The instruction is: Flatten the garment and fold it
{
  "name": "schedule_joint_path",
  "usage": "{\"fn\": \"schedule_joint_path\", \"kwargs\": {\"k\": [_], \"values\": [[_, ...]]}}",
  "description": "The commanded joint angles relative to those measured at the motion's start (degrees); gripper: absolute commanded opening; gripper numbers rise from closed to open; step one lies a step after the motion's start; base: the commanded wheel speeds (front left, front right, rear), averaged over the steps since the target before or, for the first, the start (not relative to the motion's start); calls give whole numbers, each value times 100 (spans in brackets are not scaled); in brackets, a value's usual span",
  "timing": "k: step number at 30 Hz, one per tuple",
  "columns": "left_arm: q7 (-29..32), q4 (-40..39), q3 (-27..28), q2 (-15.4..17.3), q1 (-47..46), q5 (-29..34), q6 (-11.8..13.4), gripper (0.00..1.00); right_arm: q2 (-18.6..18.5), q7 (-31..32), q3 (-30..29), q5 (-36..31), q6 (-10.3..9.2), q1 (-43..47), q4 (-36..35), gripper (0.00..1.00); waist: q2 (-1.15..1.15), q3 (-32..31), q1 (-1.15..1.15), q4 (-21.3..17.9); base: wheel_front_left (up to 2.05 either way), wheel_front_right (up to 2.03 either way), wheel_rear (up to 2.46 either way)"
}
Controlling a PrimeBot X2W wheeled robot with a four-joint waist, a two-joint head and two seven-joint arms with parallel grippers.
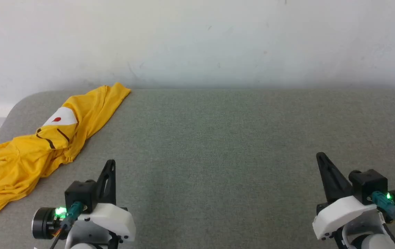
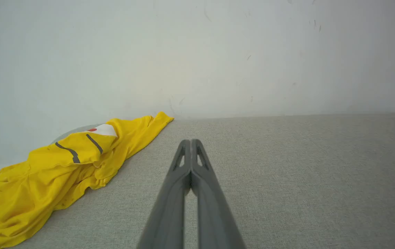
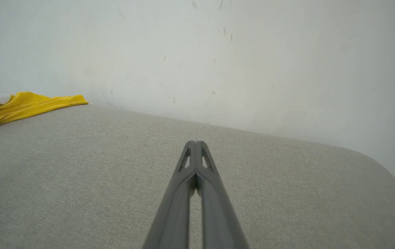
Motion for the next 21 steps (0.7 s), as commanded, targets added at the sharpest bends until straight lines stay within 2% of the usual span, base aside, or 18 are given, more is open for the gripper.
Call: {"fn": "schedule_joint_path", "kwargs": {"k": [1,21], "values": [[2,12,21,-26,-67,37,-9,0,19,4,-2,-44,-12,-83,-24,0,0,0,0,0,0,0,0],[2,12,21,-26,-67,37,-9,0,19,4,-2,-44,-12,-83,-24,0,0,0,0,0,0,0,0]]}}
